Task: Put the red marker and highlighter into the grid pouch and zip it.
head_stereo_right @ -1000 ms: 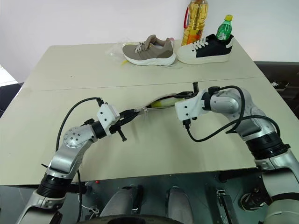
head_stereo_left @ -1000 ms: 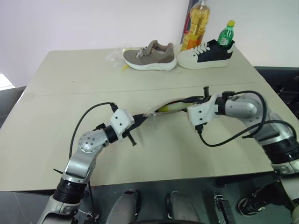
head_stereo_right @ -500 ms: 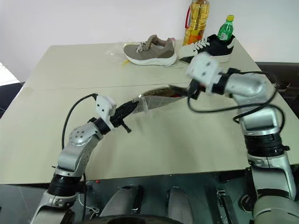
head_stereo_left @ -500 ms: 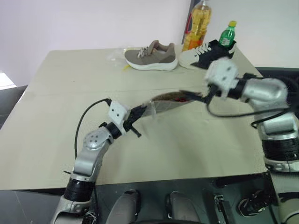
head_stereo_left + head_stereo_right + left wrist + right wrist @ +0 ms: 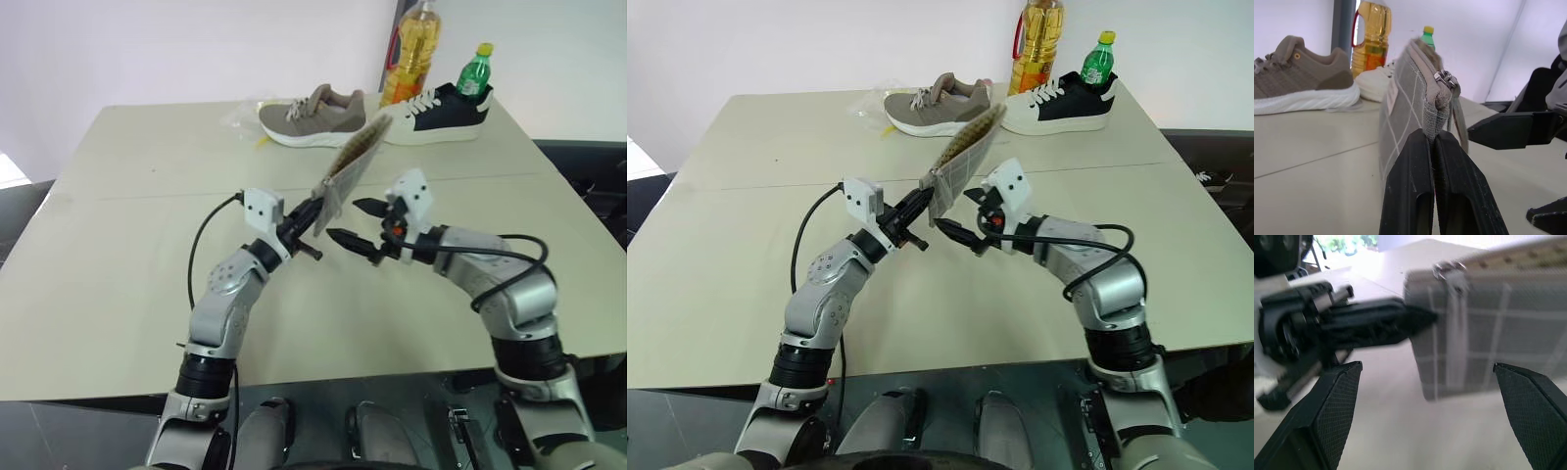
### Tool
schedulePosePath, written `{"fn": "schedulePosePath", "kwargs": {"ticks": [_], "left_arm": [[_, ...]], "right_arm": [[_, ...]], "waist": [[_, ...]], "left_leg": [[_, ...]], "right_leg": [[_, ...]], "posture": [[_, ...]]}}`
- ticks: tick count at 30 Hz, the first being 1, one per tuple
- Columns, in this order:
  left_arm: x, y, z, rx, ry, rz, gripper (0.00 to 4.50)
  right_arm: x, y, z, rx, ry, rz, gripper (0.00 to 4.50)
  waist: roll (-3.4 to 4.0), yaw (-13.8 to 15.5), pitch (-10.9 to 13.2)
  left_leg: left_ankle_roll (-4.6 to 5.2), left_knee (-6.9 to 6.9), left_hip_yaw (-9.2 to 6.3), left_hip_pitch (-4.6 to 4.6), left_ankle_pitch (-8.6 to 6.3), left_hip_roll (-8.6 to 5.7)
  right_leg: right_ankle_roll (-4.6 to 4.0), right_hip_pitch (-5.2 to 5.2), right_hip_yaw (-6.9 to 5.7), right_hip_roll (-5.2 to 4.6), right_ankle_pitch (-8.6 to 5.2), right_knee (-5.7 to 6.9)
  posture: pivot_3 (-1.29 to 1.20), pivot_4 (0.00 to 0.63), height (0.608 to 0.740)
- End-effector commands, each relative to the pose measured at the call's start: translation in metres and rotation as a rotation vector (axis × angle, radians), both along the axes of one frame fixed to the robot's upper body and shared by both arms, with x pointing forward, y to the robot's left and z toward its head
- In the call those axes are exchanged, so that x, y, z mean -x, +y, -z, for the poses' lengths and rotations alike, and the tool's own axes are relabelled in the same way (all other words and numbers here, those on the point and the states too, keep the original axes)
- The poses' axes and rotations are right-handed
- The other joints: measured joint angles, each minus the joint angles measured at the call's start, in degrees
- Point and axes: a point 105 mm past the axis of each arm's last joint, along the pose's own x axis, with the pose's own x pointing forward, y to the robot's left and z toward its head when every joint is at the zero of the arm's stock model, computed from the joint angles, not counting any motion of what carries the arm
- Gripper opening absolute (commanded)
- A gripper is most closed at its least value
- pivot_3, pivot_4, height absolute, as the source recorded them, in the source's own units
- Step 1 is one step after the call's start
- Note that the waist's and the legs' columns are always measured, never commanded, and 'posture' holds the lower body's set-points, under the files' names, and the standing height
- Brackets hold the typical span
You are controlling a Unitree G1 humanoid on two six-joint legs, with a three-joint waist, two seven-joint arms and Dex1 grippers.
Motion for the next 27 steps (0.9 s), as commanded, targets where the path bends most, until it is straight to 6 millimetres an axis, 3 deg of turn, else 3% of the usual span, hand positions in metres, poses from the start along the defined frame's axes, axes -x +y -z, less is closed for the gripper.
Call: {"fn": "schedulePosePath", "kwargs": {"ticks": [1,7,12,13,16,18,23,27], "left_arm": [[0.003,-0.001,-0.014,0.014,-0.058,0.003,0.00],[0.003,0.003,-0.014,0.008,-0.064,-0.020,0.00],[0.002,0.012,-0.014,-0.018,-0.080,-0.047,0.00],[0.002,0.016,-0.013,-0.043,-0.087,-0.051,0.00],[0.008,0.037,-0.004,-0.153,-0.105,-0.055,0.00],[0.012,0.044,-0.001,-0.184,-0.108,-0.048,0.00],[0.018,0.053,0.005,-0.246,-0.109,-0.033,0.00],[0.023,0.052,0.007,-0.252,-0.099,-0.003,0.00]], "right_arm": [[-0.011,0.000,-0.009,0.007,-0.039,0.061,3.07],[-0.017,-0.006,-0.010,0.025,-0.046,0.092,0.07],[-0.023,-0.031,-0.018,0.112,-0.113,0.146,0.07],[-0.030,-0.047,-0.023,0.148,-0.140,0.201,0.07],[-0.058,-0.134,-0.053,0.287,-0.241,0.507,0.07],[-0.064,-0.161,-0.059,0.318,-0.249,0.600,0.07],[-0.067,-0.181,-0.054,0.381,-0.237,0.630,0.07],[-0.052,-0.155,-0.035,0.416,-0.204,0.411,0.07]], "waist": [[0.00,0.11,0.00],[0.00,0.00,0.00],[0.00,0.01,0.00],[0.00,0.00,0.00],[0.01,0.02,0.01],[0.02,0.18,0.02],[0.03,-0.41,0.03],[0.06,-0.16,0.03]], "left_leg": [[0.00,0.00,-0.01,0.00,0.00,-0.01],[0.00,-0.02,-0.01,0.00,0.00,-0.03],[0.00,-0.02,0.00,0.00,0.00,-0.03],[0.00,-0.03,0.00,0.00,0.00,-0.02],[0.00,-0.03,0.05,0.00,0.00,-0.04],[0.00,-0.03,0.07,0.00,0.00,-0.06],[0.01,-0.09,0.09,0.00,-0.01,0.05],[0.01,-0.11,0.09,-0.01,0.00,0.06]], "right_leg": [[0.00,0.01,0.00,0.00,0.00,0.00],[0.00,0.00,0.00,0.00,0.00,0.00],[0.00,0.00,0.00,0.01,0.00,-0.01],[0.01,0.00,-0.01,0.01,0.00,-0.01],[0.01,-0.01,-0.01,0.02,0.00,-0.02],[0.00,-0.01,0.00,0.01,-0.01,-0.03],[-0.01,0.01,0.01,-0.01,-0.01,-0.13],[-0.01,-0.02,0.02,-0.02,-0.01,-0.11]], "posture": [[0.00,0.150,0.738],[0.00,0.150,0.738],[0.00,0.150,0.738],[0.00,0.150,0.738],[0.00,0.150,0.738],[0.00,0.150,0.738],[0.00,0.150,0.738],[0.00,0.150,0.738]]}}
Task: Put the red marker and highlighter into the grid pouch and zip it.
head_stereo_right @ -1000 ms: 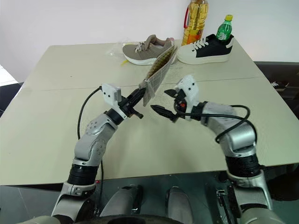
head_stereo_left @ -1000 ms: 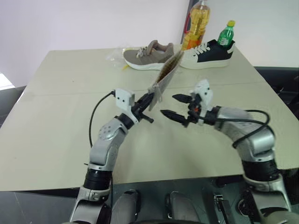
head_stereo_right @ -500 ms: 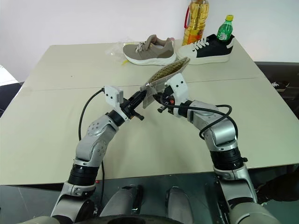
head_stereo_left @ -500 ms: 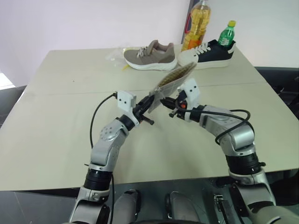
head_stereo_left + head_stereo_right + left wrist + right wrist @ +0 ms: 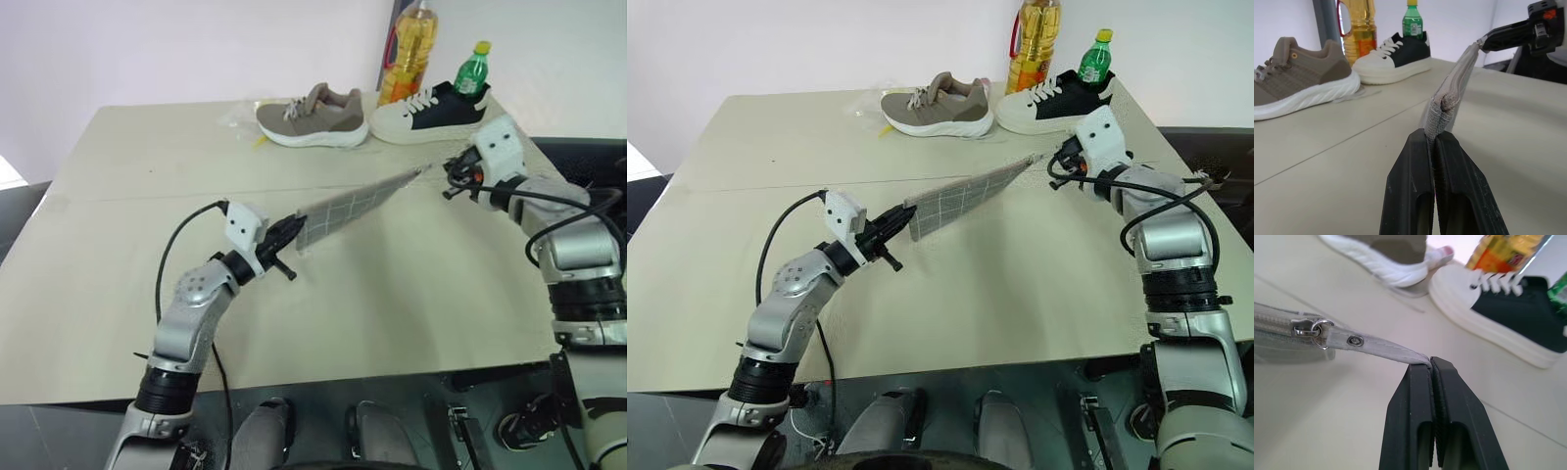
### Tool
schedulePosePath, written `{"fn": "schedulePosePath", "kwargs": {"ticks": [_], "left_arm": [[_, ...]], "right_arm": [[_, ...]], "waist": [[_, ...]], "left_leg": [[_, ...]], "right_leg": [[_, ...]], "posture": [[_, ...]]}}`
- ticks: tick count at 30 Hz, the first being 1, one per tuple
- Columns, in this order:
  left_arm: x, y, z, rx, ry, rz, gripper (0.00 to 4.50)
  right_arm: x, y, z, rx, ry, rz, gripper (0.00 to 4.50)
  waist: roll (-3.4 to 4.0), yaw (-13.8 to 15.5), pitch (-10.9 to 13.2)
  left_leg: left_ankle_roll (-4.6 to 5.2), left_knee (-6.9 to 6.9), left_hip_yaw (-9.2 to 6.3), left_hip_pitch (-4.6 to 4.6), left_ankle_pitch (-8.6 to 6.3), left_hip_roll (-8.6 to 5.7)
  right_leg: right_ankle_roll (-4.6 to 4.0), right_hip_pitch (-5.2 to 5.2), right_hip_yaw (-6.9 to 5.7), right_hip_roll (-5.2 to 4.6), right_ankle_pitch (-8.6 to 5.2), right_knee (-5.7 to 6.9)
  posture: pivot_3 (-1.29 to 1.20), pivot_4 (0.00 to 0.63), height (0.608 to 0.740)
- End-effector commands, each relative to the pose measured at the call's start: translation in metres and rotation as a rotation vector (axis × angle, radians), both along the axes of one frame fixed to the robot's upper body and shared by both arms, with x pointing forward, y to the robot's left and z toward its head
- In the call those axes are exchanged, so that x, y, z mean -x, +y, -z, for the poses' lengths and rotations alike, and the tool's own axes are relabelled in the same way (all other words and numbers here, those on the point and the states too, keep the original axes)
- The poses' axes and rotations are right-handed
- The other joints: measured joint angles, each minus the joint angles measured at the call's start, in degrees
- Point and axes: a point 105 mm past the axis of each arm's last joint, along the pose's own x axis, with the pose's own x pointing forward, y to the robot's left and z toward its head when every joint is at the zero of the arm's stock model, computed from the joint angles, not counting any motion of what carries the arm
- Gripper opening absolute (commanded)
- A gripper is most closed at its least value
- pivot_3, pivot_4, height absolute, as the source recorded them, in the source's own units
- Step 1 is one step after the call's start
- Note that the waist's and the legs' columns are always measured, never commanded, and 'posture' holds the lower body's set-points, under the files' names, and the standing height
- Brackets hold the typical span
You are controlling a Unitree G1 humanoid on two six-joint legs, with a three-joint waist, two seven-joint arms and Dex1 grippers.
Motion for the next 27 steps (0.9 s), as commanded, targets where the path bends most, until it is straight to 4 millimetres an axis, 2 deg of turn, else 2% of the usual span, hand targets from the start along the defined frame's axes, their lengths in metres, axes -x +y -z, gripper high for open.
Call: {"fn": "schedulePosePath", "kwargs": {"ticks": [1,4,8,9,12,15,17,20,23,27], "left_arm": [[0.004,0.010,-0.007,0.008,-0.020,-0.010,0.00],[0.013,0.005,-0.007,0.006,-0.009,0.044,0.98],[0.028,0.012,0.004,-0.078,0.029,0.053,2.94],[0.032,0.016,0.008,-0.090,0.051,0.054,2.95],[0.043,0.028,0.017,-0.102,0.112,0.038,2.95],[0.049,0.045,0.026,-0.109,0.163,-0.023,2.95],[0.052,0.064,0.040,-0.138,0.216,-0.100,2.95],[0.052,0.092,0.046,-0.097,0.244,-0.233,2.95],[0.050,0.133,0.052,-0.059,0.249,-0.443,2.95],[0.059,0.147,0.055,-0.048,0.253,-0.495,2.95]], "right_arm": [[0.014,0.002,-0.009,0.047,-0.015,-0.094,0.07],[0.030,0.013,0.003,0.011,0.052,-0.220,0.87],[0.065,0.017,0.029,0.055,0.208,-0.386,2.87],[0.073,0.015,0.035,0.069,0.244,-0.411,3.36],[0.088,0.009,0.042,0.055,0.310,-0.441,3.36],[0.090,-0.002,0.044,0.024,0.317,-0.408,3.36],[0.084,-0.013,0.044,-0.006,0.291,-0.345,3.36],[0.074,-0.023,0.040,-0.043,0.180,-0.276,3.36],[0.062,-0.030,0.038,-0.100,0.061,-0.186,3.36],[0.063,-0.030,0.049,-0.135,0.084,-0.165,3.36]], "waist": [[0.00,0.26,0.00],[-0.01,0.41,0.01],[0.01,0.37,0.01],[0.00,0.36,0.01],[0.02,0.18,0.02],[0.07,0.25,0.05],[0.08,0.33,0.04],[0.07,0.39,0.04],[0.05,0.41,0.04],[0.10,0.41,0.06]], "left_leg": [[0.00,0.01,0.00,-0.01,0.00,0.00],[0.01,0.05,-0.01,-0.05,-0.01,-0.03],[0.04,0.06,-0.03,-0.06,-0.03,-0.02],[0.05,0.04,-0.03,-0.06,-0.04,-0.02],[0.08,0.02,-0.01,-0.06,-0.07,0.00],[0.09,0.05,0.00,-0.06,-0.07,0.04],[0.09,0.06,0.00,-0.05,-0.07,0.05],[0.08,0.05,-0.01,-0.03,-0.08,0.06],[0.09,0.04,-0.01,-0.05,-0.08,0.05],[0.13,0.03,0.00,-0.08,-0.11,0.01]], "right_leg": [[0.00,0.01,0.00,0.00,0.00,-0.02],[0.00,0.03,0.00,-0.03,0.00,-0.04],[0.00,0.06,0.00,-0.03,-0.01,-0.11],[0.00,0.06,0.00,-0.03,-0.01,-0.13],[-0.15,0.05,0.01,-0.05,-0.10,-0.18],[-0.22,0.04,0.01,-0.05,-0.13,-0.21],[-0.24,0.06,0.01,-0.05,-0.14,-0.23],[-0.28,0.16,0.01,-0.05,-0.15,-0.40],[-0.27,0.18,0.01,-0.06,-0.15,-0.52],[-0.25,0.18,0.01,-0.08,-0.14,-0.58]], "posture": [[0.00,0.150,0.738],[0.00,0.150,0.738],[0.00,0.150,0.738],[0.00,0.150,0.738],[0.00,0.150,0.738],[0.00,0.150,0.738],[0.00,0.150,0.738],[0.00,0.150,0.738],[0.00,0.150,0.738],[0.00,0.150,0.738]]}}
